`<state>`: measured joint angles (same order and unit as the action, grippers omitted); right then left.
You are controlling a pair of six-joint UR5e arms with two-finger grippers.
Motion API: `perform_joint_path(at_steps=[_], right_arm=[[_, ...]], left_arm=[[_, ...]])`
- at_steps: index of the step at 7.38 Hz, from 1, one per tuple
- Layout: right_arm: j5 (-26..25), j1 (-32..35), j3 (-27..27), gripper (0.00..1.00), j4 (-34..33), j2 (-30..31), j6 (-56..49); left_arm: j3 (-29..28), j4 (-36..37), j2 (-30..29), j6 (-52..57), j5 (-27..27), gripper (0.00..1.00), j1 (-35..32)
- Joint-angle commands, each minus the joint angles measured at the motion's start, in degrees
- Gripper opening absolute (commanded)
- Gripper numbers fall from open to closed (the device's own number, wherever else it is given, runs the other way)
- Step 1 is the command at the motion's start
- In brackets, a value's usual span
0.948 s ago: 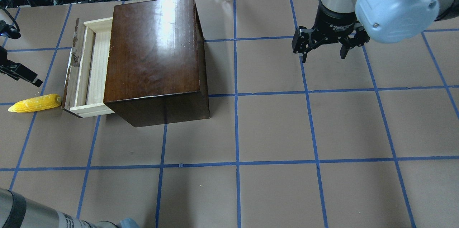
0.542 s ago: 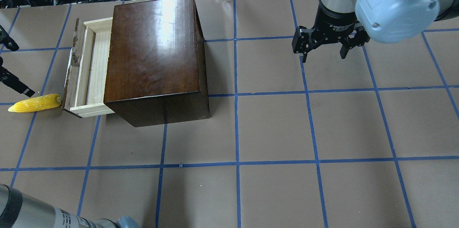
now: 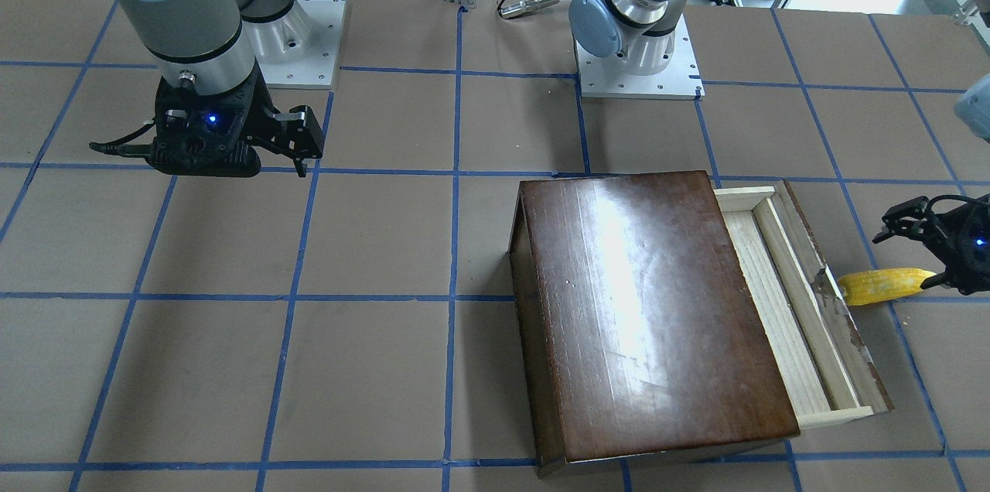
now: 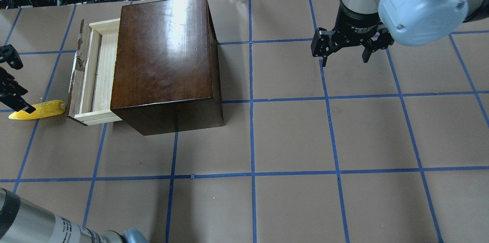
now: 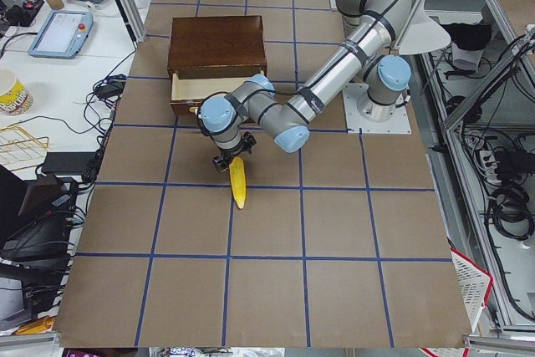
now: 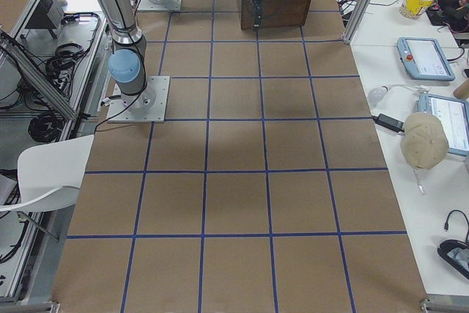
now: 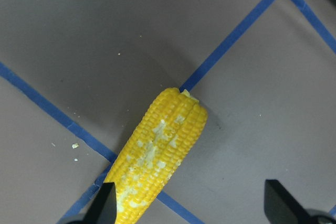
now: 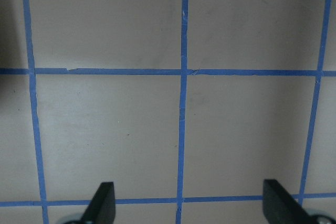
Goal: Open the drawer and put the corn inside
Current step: 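Lower the left gripper onto the yellow corn cob and grasp it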
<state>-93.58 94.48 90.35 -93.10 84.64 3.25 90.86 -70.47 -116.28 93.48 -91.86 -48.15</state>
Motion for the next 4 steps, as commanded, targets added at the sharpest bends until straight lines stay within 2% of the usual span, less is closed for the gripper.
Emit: perform_joint_path(at_steps=[1, 3, 4], right_arm=[[0.1, 0.0, 0.0, 1.00, -0.1, 0.0, 0.0], [0.1, 0.0, 0.0, 1.00, 0.0, 0.0, 0.0], [0.1, 0.0, 0.0, 1.00, 0.0, 0.0, 0.0]], left_arm=[[1.1, 4.3, -2.0, 8.0, -6.1, 1.00, 0.3], [5.4, 14.6, -2.5, 16.8, -6.1, 1.00, 0.6], [6.6, 16.5, -2.4, 17.6, -5.4, 1.00, 1.2]])
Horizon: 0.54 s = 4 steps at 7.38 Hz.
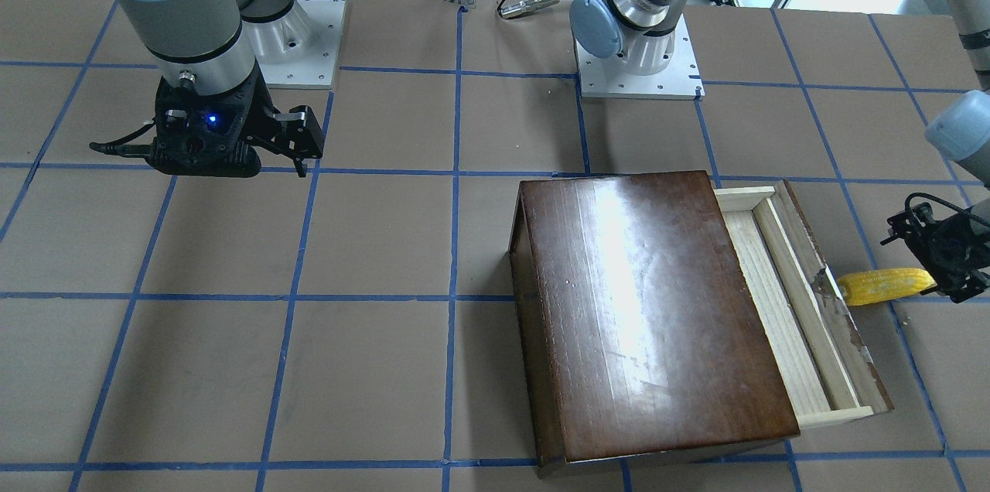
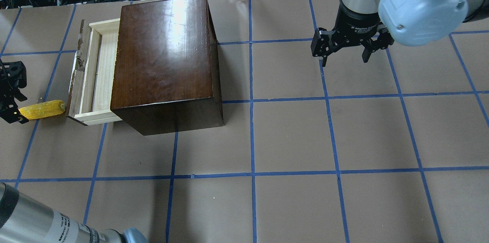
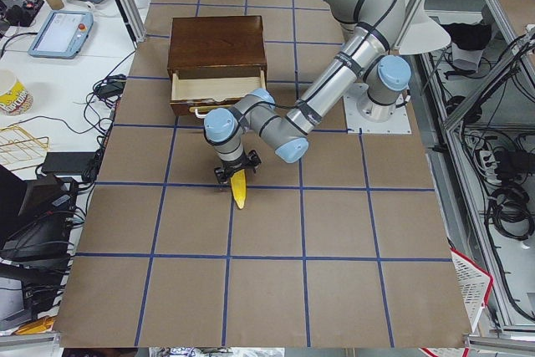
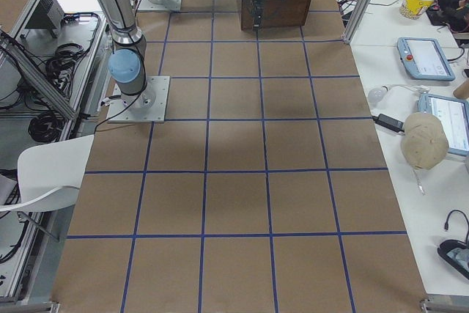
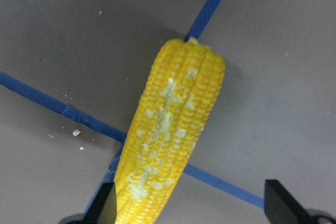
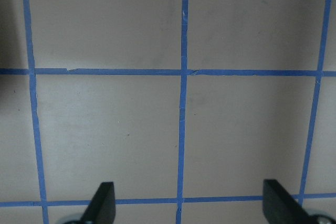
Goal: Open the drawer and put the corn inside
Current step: 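Lower the left gripper onto the yellow corn cob and grasp it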
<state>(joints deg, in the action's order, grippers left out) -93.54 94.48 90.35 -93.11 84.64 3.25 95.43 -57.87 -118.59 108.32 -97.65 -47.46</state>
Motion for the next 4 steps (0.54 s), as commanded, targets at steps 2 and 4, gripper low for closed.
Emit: perform_joint_path(at_steps=[2, 4], right_arm=[[0.0, 0.0, 0.0, 1.00, 0.0, 0.0, 0.0], [0.0, 0.0, 0.0, 1.00, 0.0, 0.0, 0.0]], left_arm=[[2.3, 4.0, -0.2, 5.5, 3.3, 1.00, 1.9], [2.5, 4.0, -0.3, 5.8, 4.3, 1.00, 1.9]])
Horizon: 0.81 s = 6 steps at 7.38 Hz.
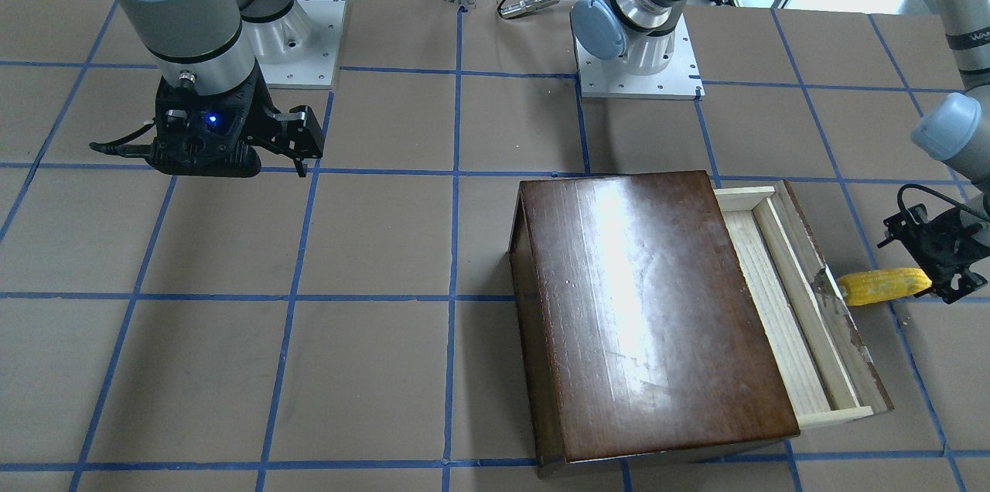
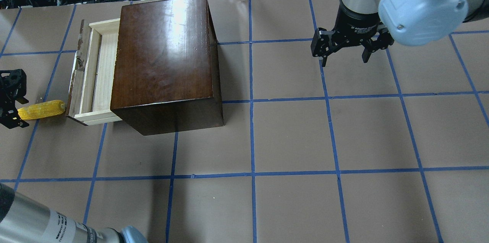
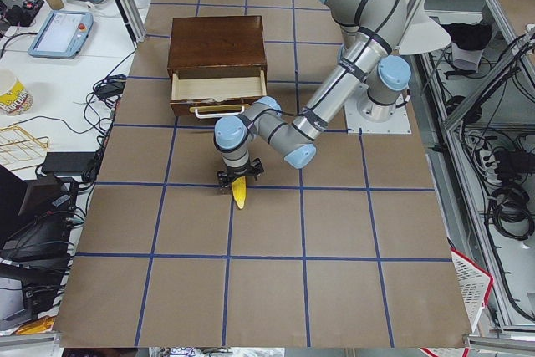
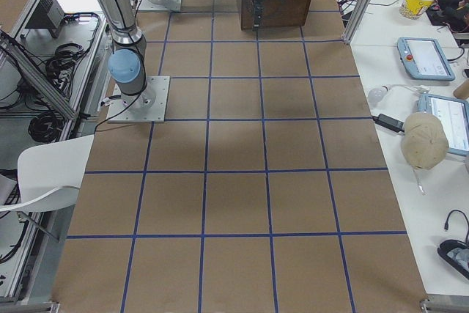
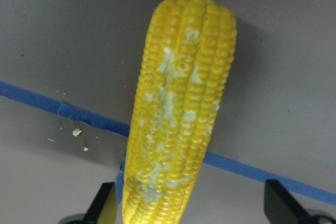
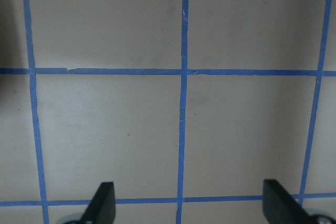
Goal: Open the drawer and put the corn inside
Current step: 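Lower the left gripper onto the yellow corn cob and grasp it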
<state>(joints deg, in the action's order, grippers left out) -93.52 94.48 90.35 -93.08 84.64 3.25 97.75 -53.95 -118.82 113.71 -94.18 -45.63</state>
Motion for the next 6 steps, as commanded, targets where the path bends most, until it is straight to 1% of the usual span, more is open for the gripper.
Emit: perform_joint_path(at_steps=[1, 3, 6], right_arm=[[0.0, 0.0, 0.0, 1.00, 0.0, 0.0, 0.0], [0.0, 0.0, 0.0, 1.00, 0.0, 0.0, 0.0], [0.0, 0.0, 0.0, 1.00, 0.0, 0.0, 0.0]], left_arm=[[0.2, 0.1, -0.1, 0.9, 0.8, 1.00, 0.0], [0.4, 0.2, -0.6, 1.8, 3.1, 1.00, 0.0], [0.3, 0.5, -1.2, 2.0, 3.1, 1.00, 0.0]])
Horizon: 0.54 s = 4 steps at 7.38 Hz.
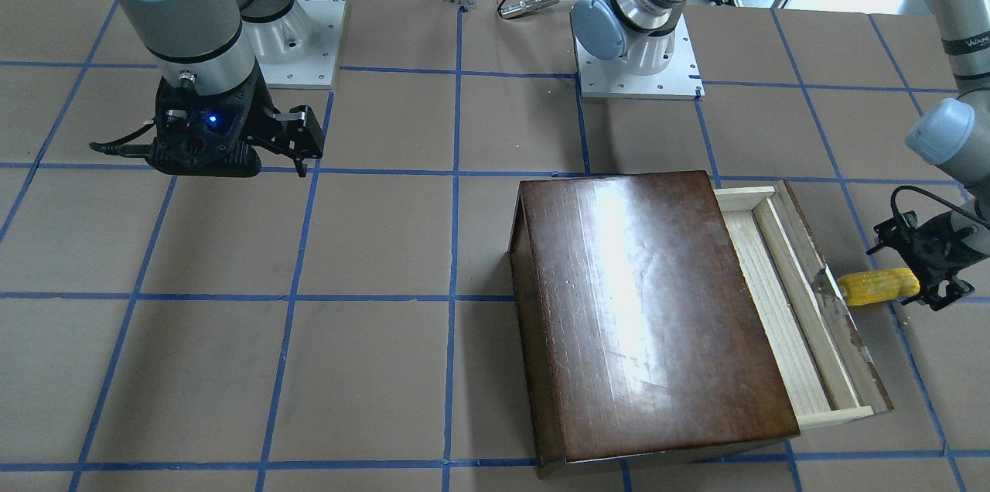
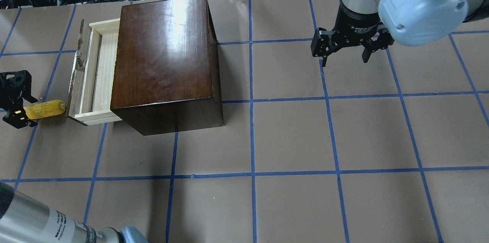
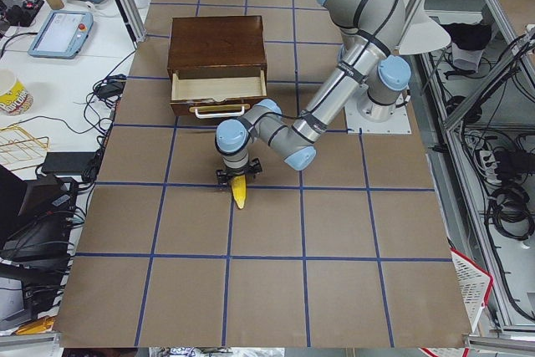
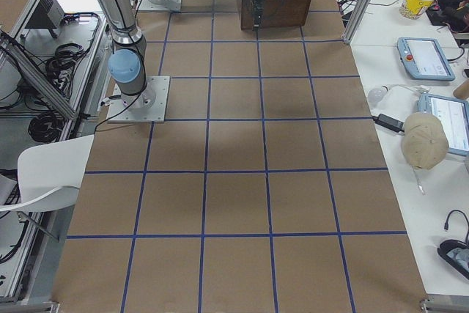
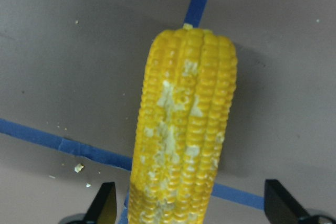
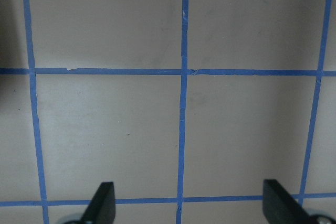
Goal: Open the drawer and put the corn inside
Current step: 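Lower the left gripper onto the yellow corn cob and grasp it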
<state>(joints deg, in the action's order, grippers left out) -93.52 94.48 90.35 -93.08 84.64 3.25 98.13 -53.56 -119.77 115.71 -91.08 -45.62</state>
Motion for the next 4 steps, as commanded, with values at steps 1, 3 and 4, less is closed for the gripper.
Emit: perform_joint_path(at_steps=[1, 3, 4], right_arm=[[0.0, 0.0, 0.0, 1.00, 0.0, 0.0, 0.0], [0.0, 0.0, 0.0, 1.00, 0.0, 0.0, 0.0], [0.0, 0.0, 0.0, 1.00, -0.1, 0.0, 0.0]], left_arm=[[0.0, 0.7, -0.4, 0.0, 0.8, 1.00, 0.0], [0.0, 0.8, -0.6, 0.6, 4.2, 0.76, 0.0], [0.0, 1.1, -0.6, 0.6, 4.1, 0.54, 0.0]])
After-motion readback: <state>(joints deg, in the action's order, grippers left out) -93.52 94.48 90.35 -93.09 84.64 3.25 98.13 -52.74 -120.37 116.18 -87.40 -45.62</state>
